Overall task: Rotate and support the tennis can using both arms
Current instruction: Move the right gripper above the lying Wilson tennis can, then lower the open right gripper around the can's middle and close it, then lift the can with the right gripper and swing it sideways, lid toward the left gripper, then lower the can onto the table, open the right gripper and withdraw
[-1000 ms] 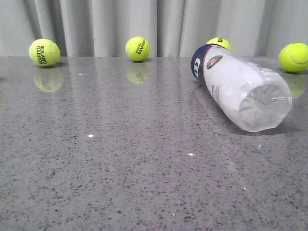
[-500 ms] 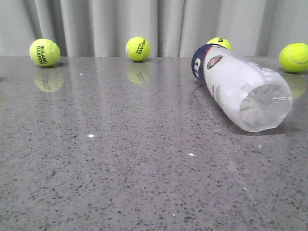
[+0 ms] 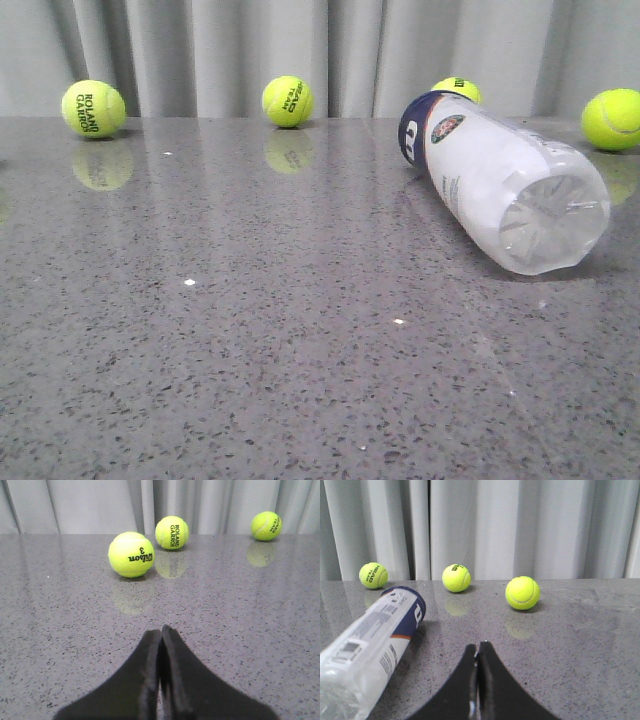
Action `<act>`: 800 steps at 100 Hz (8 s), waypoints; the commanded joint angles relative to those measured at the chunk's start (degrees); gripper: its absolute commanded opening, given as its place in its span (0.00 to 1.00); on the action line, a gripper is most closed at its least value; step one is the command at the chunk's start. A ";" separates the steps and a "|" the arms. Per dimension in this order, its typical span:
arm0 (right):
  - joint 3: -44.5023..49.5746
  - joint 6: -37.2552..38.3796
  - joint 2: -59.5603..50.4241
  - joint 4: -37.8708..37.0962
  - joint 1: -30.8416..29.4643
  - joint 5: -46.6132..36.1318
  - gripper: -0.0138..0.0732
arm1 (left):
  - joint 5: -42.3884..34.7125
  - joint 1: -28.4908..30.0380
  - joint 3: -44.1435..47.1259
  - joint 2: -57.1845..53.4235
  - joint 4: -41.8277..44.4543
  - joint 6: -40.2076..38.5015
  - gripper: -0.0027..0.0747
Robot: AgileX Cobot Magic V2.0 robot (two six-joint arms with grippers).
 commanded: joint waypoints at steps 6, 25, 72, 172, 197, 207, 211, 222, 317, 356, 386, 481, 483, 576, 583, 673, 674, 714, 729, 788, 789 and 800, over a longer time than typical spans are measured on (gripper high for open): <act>-10.06 -0.21 3.77 -0.30 -0.11 6.58 0.08 | -4.32 0.12 2.59 -1.93 -0.10 -0.58 0.01; -21.61 -0.92 12.65 -0.35 -0.11 19.21 0.08 | -4.32 0.12 2.59 -1.93 -0.10 -0.58 0.01; -46.04 -0.92 37.71 -0.35 -0.11 40.52 0.08 | -4.32 0.12 2.59 -1.93 -0.10 -0.58 0.01; -49.78 -0.97 46.82 -0.16 -0.11 42.98 0.90 | -4.32 0.12 2.59 -1.93 -0.10 -0.58 0.01; -50.77 -1.03 48.93 4.70 0.01 43.95 0.90 | -4.32 0.12 2.59 -1.93 -0.10 -0.58 0.01; -53.32 -1.03 52.87 6.02 0.74 45.90 0.90 | -4.32 0.12 2.59 -1.93 -0.10 -0.58 0.01; -54.41 -1.03 54.39 6.74 1.34 46.42 0.90 | -4.32 0.12 2.59 -1.93 -0.10 -0.58 0.01; -58.24 -1.03 59.23 7.65 3.77 47.56 0.90 | -4.32 0.12 2.59 -1.93 -0.10 -0.58 0.01; -87.19 7.19 97.96 9.49 15.31 57.38 0.90 | -4.32 0.12 2.59 -1.93 -0.10 -0.58 0.01; -90.50 7.19 105.08 10.10 15.31 57.29 0.90 | -4.32 0.12 2.59 -1.93 -0.10 -0.58 0.01; -90.50 7.19 105.58 10.96 15.43 57.34 0.90 | -4.32 0.12 2.59 -1.93 -0.10 -0.58 0.01; -99.72 -8.98 105.48 10.96 18.62 60.31 0.55 | -4.32 0.12 2.59 -1.93 -0.10 -0.58 0.01; -100.35 -10.07 105.48 10.96 18.96 60.38 0.55 | -4.32 0.12 2.59 -1.93 -0.10 -0.58 0.01; -104.51 -70.63 106.79 12.18 34.43 62.16 0.55 | -4.32 0.12 2.59 -1.93 -0.10 -0.58 0.01; -104.51 -70.58 107.77 12.17 34.43 62.36 0.55 | -4.32 0.12 2.59 -1.93 -0.10 -0.58 0.01; -104.43 -68.97 113.36 12.19 34.43 63.96 0.90 | -4.32 0.12 2.59 -1.93 -0.10 -0.58 0.01; -104.43 -68.97 113.36 12.19 34.43 63.96 0.90 | -4.32 0.12 2.59 -1.93 -0.10 -0.58 0.01; -104.55 -68.90 112.06 12.19 34.43 65.37 0.90 | -4.32 0.12 2.59 -1.93 -0.10 -0.58 0.01; -104.55 -68.07 110.53 12.19 34.43 67.43 0.90 | -4.32 0.12 2.59 -1.93 -0.10 -0.58 0.01; -104.49 -32.90 100.59 7.31 34.43 67.43 0.90 | -4.32 0.12 2.59 -1.93 -0.10 -0.58 0.01; -104.49 -31.50 100.41 6.61 34.43 67.43 0.90 | -4.32 0.12 2.59 -1.93 -0.10 -0.58 0.01; -104.44 -24.23 99.44 1.20 34.43 67.43 0.90 | -4.32 0.12 2.59 -1.93 -0.10 -0.58 0.01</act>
